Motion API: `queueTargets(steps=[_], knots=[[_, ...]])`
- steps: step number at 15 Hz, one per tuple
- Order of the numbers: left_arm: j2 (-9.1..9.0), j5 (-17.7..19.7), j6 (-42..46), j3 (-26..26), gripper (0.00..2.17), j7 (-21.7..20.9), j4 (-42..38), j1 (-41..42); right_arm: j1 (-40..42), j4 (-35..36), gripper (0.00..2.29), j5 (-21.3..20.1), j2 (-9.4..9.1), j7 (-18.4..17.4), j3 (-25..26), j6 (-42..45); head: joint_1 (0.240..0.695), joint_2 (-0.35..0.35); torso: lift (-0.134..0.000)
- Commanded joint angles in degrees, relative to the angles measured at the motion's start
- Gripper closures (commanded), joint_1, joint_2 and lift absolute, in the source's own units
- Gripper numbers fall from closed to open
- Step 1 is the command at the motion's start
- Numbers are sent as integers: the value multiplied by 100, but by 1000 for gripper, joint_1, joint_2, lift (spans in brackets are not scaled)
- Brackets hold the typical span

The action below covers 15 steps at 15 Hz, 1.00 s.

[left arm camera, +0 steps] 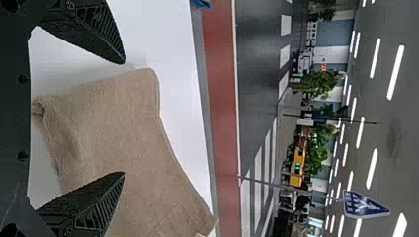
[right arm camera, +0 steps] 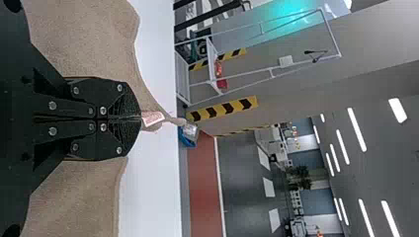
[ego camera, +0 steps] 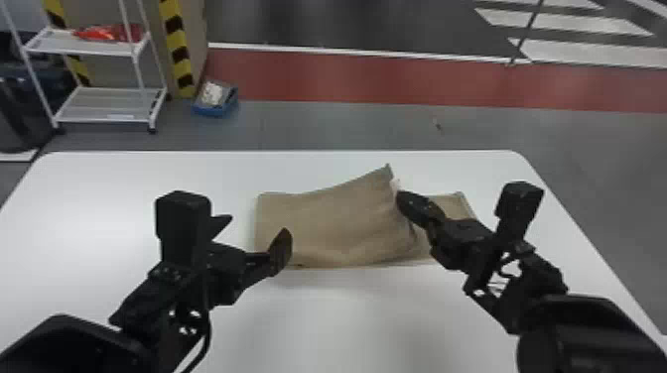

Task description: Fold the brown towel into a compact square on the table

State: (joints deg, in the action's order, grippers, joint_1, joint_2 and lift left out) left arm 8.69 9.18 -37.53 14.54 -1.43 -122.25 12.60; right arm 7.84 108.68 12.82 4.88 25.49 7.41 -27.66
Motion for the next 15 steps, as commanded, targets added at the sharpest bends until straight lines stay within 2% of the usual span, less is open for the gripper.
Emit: queueTargets(steps=[1, 3, 6, 8, 11, 15], knots=[[36, 14, 189, -48, 83, 37, -36, 50, -160, 100, 1659, 107, 31, -1, 349, -307, 695, -124, -125], [36, 163, 646, -162, 87, 90, 52, 59, -178, -23, 1659, 133, 119, 26, 489, -342, 695, -145, -125], [36, 216, 2333, -355, 87, 600, 773, -20, -248, -585, 1659, 116, 180, 79, 586, -236, 695, -150, -125], [36, 365, 2527, -672, 87, 688, 1019, -20, -310, -884, 1659, 133, 259, 79, 604, -148, 695, -135, -125], [36, 541, 2650, -988, 87, 679, 1072, 103, -415, -972, 1656, 186, 268, 131, 709, -148, 695, -97, -125], [28, 822, 2949, -1533, 90, 661, 1133, 287, -310, -497, 1656, 643, 295, 263, 1439, -482, 695, -73, -125]])
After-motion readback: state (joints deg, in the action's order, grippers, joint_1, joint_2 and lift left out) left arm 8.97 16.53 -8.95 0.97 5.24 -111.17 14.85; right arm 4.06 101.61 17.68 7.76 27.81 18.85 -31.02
